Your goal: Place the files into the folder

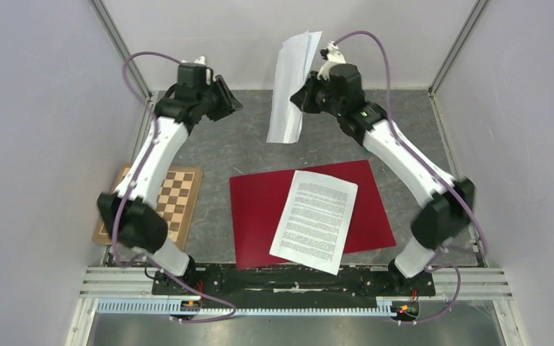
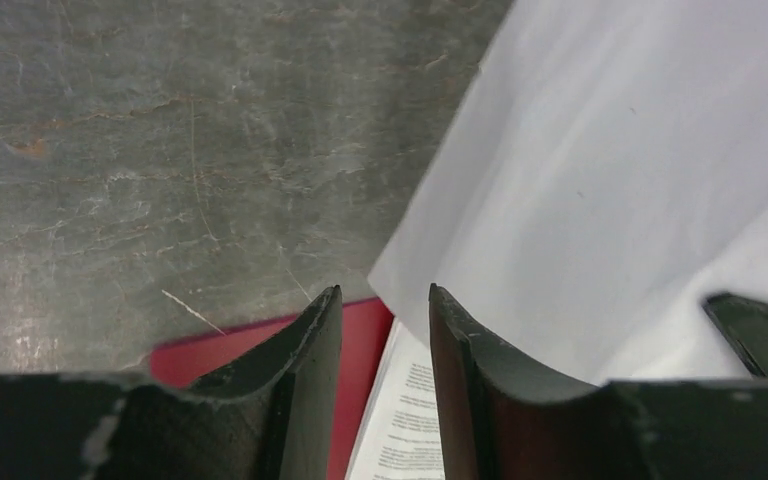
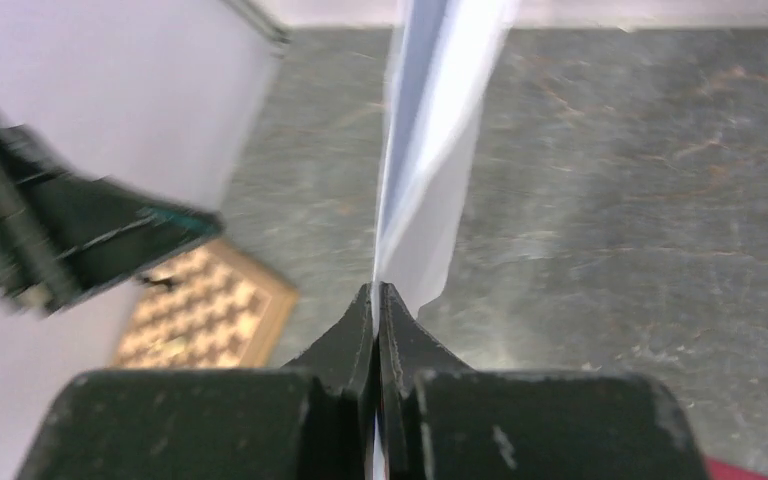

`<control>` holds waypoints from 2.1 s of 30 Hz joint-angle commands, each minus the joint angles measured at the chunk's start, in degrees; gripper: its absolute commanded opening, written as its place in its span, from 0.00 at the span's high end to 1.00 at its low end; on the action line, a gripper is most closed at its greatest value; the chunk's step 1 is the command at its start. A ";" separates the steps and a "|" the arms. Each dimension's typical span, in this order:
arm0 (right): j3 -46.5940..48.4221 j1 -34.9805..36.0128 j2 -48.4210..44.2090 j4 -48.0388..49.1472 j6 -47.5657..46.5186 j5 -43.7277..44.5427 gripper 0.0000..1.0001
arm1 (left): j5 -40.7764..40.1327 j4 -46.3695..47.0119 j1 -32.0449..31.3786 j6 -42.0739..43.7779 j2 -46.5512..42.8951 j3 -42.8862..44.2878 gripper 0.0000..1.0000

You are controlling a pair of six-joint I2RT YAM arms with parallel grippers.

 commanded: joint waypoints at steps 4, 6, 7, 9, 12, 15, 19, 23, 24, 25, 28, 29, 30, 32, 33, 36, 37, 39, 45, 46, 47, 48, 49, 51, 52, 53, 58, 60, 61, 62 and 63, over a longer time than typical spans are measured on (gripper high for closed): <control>-30.41 1.46 -29.30 12.48 9.75 -8.39 1.00 | 1.96 5.49 -2.85 -3.48 -15.74 -15.90 0.52; -39.89 1.46 -35.89 15.50 13.04 -8.69 1.00 | 2.42 7.03 -4.77 -3.72 -18.26 -19.87 0.51; -44.40 1.48 -38.92 16.26 14.06 -8.66 1.00 | 2.55 7.25 -5.91 -3.77 -19.22 -21.48 0.51; -51.75 1.48 -43.88 15.33 13.54 -5.77 1.00 | 2.16 7.34 -8.47 -3.43 -20.10 -23.91 0.50; -64.41 1.56 -49.50 12.92 12.95 -2.25 1.00 | 0.72 8.69 -13.28 -3.53 -21.58 -28.15 0.50; -74.62 2.51 -52.64 15.35 15.50 -1.40 1.00 | -0.95 10.37 -18.02 -4.43 -22.37 -32.37 0.50; -83.46 3.83 -57.41 18.70 19.61 3.60 1.00 | -1.72 14.27 -22.57 -6.51 -21.25 -37.32 0.51; -84.94 5.98 -60.63 17.13 20.49 8.57 1.00 | -2.51 16.24 -26.01 -7.73 -19.15 -39.94 0.51; -84.77 6.22 -61.02 16.69 20.09 8.73 1.00 | -2.50 16.69 -26.55 -8.00 -18.59 -40.30 0.51; -84.37 6.39 -61.08 16.12 19.79 8.80 1.00 | -2.71 16.98 -27.05 -8.17 -18.17 -40.66 0.51; -84.56 7.14 -61.80 13.61 19.25 8.09 1.00 | -2.79 17.74 -28.14 -8.30 -16.73 -40.77 0.50; -85.03 7.39 -62.22 13.53 19.37 7.83 1.00 | -2.86 17.80 -28.64 -8.30 -15.95 -40.52 0.50; -85.64 7.62 -62.60 13.31 19.25 7.68 1.00 | -2.87 17.88 -29.20 -8.30 -15.14 -40.20 0.50; -86.31 7.70 -62.78 12.28 18.91 7.48 1.00 | -2.95 18.37 -30.29 -8.43 -13.63 -39.89 0.50; -86.67 7.81 -62.84 11.97 18.79 7.10 1.00 | -3.04 18.48 -30.71 -8.47 -12.80 -39.67 0.50; -87.83 7.97 -64.15 11.74 18.54 5.18 1.00 | -2.74 19.11 -31.67 -8.82 -10.98 -39.17 0.50; -87.92 7.94 -64.77 11.42 18.44 5.13 1.00 | -2.66 19.12 -32.00 -8.82 -10.56 -38.91 0.51; -86.94 8.01 -65.79 9.32 17.71 3.48 1.00 | -2.61 18.96 -32.31 -8.82 -10.26 -38.20 0.51; -83.82 8.04 -67.48 4.56 17.33 -0.23 1.00 | -3.03 17.89 -32.66 -8.59 -10.26 -36.71 0.51; -84.49 8.07 -68.01 4.49 17.74 -0.50 0.98 | -3.12 17.89 -32.80 -8.54 -9.98 -36.61 0.51; -85.15 8.16 -68.68 4.53 18.18 -0.33 0.96 | -3.13 17.94 -32.87 -8.56 -9.47 -36.59 0.51; -85.97 8.16 -69.31 4.52 18.31 0.14 0.94 | -3.05 18.19 -33.13 -8.60 -9.07 -36.59 0.52; -86.70 8.19 -69.75 4.63 18.48 0.65 0.92 | -3.02 18.45 -33.35 -8.72 -8.59 -36.63 0.53; -87.60 8.16 -69.69 5.40 18.46 0.61 0.87 | -2.87 18.89 -34.01 -9.04 -7.50 -36.83 0.56; -87.81 8.16 -69.43 5.75 18.34 0.52 0.82 | -2.87 19.10 -34.34 -9.13 -7.13 -36.89 0.58; -87.65 8.16 -69.37 5.56 17.76 0.79 0.73 | -2.83 19.21 -34.66 -9.25 -6.76 -36.98 0.59; -83.34 8.16 -71.65 -1.88 12.88 8.10 0.15 | -3.51 19.13 -35.22 -9.00 -6.17 -38.26 0.67; -81.50 8.16 -73.14 -5.32 11.20 12.03 0.02 | -3.63 19.12 -35.22 -8.92 -6.09 -38.88 0.73; -81.11 8.16 -73.51 -6.14 10.35 13.55 0.02 | -3.73 19.12 -35.28 -8.91 -6.01 -39.25 0.75; -81.15 8.20 -73.63 -6.47 9.62 14.57 0.02 | -3.95 19.12 -35.30 -8.84 -6.02 -39.51 0.78; -81.39 8.10 -73.42 -6.27 8.93 15.42 0.02 | -4.17 19.12 -35.31 -8.82 -5.92 -39.80 0.80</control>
